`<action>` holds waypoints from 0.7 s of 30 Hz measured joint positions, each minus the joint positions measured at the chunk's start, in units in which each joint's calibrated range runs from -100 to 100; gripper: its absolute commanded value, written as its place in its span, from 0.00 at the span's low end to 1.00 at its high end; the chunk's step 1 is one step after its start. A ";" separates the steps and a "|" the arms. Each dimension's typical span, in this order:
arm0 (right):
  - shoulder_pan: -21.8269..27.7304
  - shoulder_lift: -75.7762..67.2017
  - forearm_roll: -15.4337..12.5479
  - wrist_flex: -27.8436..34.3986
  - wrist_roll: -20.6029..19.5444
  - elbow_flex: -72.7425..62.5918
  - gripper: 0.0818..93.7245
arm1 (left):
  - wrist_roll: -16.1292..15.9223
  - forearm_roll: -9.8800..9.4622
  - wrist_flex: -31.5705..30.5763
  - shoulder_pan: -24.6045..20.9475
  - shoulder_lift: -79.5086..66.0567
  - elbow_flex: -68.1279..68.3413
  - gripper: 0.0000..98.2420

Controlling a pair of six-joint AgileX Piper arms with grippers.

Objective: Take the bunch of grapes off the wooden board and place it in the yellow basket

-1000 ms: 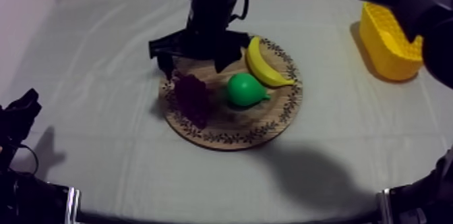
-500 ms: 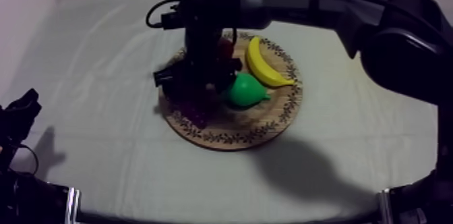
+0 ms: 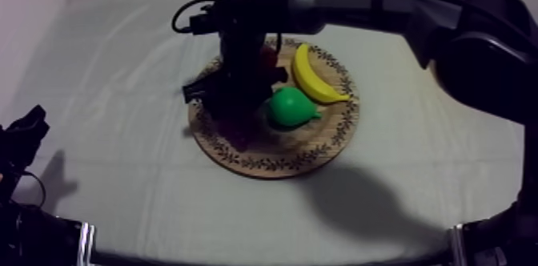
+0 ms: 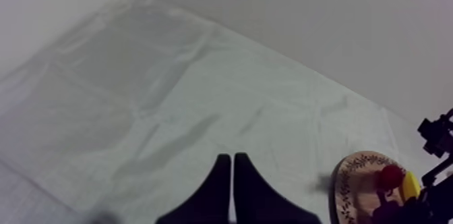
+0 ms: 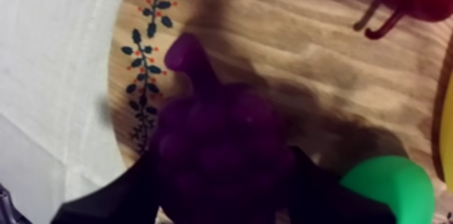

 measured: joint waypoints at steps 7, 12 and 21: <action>1.13 -8.63 1.02 1.89 0.39 5.38 0.21 | 0.00 0.00 0.00 0.00 0.00 0.00 0.00; 3.96 -17.26 1.81 4.38 1.97 9.38 0.20 | 0.00 0.00 0.00 0.00 0.00 0.00 0.00; 13.83 -32.35 3.40 5.66 4.91 11.55 0.19 | 0.00 0.00 0.00 0.00 0.00 0.00 0.00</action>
